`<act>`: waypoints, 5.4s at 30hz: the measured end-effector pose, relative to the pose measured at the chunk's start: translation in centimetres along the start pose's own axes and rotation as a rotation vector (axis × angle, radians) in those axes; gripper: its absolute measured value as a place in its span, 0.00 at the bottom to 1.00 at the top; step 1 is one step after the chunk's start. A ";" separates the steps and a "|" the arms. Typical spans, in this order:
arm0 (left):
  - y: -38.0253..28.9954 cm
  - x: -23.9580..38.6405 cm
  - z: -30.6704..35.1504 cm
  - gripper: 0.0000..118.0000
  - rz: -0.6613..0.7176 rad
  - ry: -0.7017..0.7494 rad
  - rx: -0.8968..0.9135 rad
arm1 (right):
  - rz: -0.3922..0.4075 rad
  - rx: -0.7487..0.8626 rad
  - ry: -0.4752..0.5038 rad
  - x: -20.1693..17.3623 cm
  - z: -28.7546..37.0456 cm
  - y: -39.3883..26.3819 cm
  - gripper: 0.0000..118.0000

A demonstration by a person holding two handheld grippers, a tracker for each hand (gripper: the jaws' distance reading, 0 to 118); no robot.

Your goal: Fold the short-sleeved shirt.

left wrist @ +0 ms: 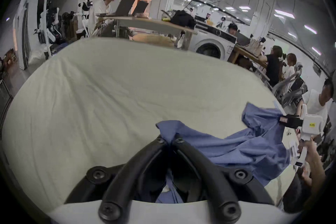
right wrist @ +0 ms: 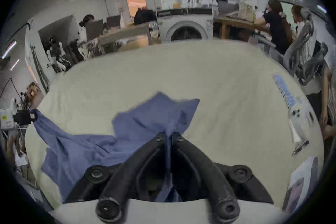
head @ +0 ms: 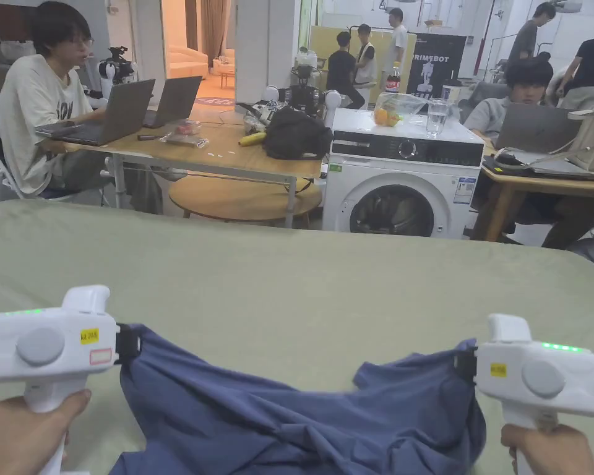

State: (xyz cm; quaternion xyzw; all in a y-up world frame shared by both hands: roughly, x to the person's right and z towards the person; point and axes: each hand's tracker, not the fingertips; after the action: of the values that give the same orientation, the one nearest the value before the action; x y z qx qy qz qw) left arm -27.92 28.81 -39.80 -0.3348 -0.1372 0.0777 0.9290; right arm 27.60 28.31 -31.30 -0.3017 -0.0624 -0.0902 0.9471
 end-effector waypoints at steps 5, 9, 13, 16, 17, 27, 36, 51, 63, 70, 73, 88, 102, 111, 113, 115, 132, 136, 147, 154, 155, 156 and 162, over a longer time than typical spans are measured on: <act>4.6 0.3 4.6 0.00 0.025 -0.018 0.130 | 0.041 0.141 -0.009 -1.3 5.6 5.2 0.01; 8.6 1.0 8.1 0.00 0.013 -0.004 0.190 | 0.063 0.236 -0.029 -2.8 9.3 8.7 0.01; 13.0 1.2 10.2 0.00 0.033 -0.024 0.252 | 0.047 0.311 -0.032 -4.1 11.5 12.1 0.01; 15.6 1.9 10.9 0.00 -0.020 0.004 0.260 | 0.075 0.335 -0.056 -5.2 11.8 14.3 0.01; 16.4 2.1 11.0 0.00 -0.035 0.017 0.263 | 0.079 0.340 -0.053 -5.4 11.7 15.1 0.01; 26.7 3.0 10.9 0.00 -0.039 0.032 0.308 | 0.125 0.426 -0.120 -7.1 11.0 24.8 0.01; 33.6 3.7 13.3 0.00 -0.027 0.001 0.431 | 0.157 0.529 -0.148 -8.2 12.6 31.5 0.01; 23.6 2.6 8.8 0.00 -0.097 0.059 0.322 | 0.181 0.448 -0.181 -6.9 10.1 21.6 0.01; 2.7 -0.8 11.0 0.00 -0.024 -0.015 0.193 | 0.225 0.312 -0.203 -5.4 13.0 3.9 0.01; -7.3 -2.5 13.2 0.00 0.033 -0.011 0.126 | 0.271 0.208 -0.174 -5.6 15.5 -5.4 0.01; -10.8 -2.7 13.3 0.00 0.021 0.014 0.074 | 0.262 0.140 -0.155 -5.5 15.2 -8.9 0.01; -18.3 -4.3 8.6 0.00 0.067 0.089 -0.096 | 0.269 -0.011 -0.174 -7.2 9.1 -17.9 0.24; -14.1 4.3 9.4 0.33 -0.100 0.075 0.274 | 0.091 0.328 -0.123 -13.4 11.4 -13.4 0.23; -9.8 4.9 3.6 0.00 -0.055 0.074 0.206 | 0.109 0.299 -0.099 -14.7 6.5 -10.5 0.00; -7.6 3.8 1.5 0.00 -0.033 0.066 0.135 | 0.124 0.286 -0.102 -14.9 5.4 -9.8 0.00; -4.8 2.2 -0.9 0.00 -0.003 0.059 0.074 | 0.129 0.269 -0.087 -14.6 4.3 -8.9 0.00; 7.5 -4.5 -21.7 0.56 0.138 0.083 -0.348 | 0.107 0.118 -0.097 -11.3 -3.3 -5.9 0.00; 5.4 -3.5 -24.3 0.56 -0.037 0.127 -0.456 | 0.090 0.086 -0.110 -10.2 -3.9 -6.2 0.00; 7.0 -1.5 -21.6 0.00 -0.152 0.146 -0.291 | 0.006 0.009 -0.114 -4.8 -4.0 -3.7 0.00; 7.0 -2.5 -18.3 0.00 -0.135 0.148 -0.237 | 0.045 -0.076 -0.194 1.3 -7.6 1.4 0.50; 6.8 -2.5 -18.0 0.00 -0.139 0.153 -0.243 | 0.059 -0.098 -0.206 1.9 -8.4 1.9 0.50; 6.5 -2.7 -17.6 0.00 -0.136 0.156 -0.238 | 0.048 -0.124 -0.209 2.4 -9.5 2.4 0.50; 5.5 -2.8 -16.4 0.00 -0.120 0.157 -0.238 | -0.004 -0.321 -0.160 3.8 -16.1 2.3 0.50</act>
State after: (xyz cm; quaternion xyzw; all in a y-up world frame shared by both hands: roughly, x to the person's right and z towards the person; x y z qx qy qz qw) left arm -25.83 22.49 -55.96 -0.4386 -0.0921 -0.0214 0.8937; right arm 32.82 20.31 -45.00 -0.4550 -0.1228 -0.0766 0.8786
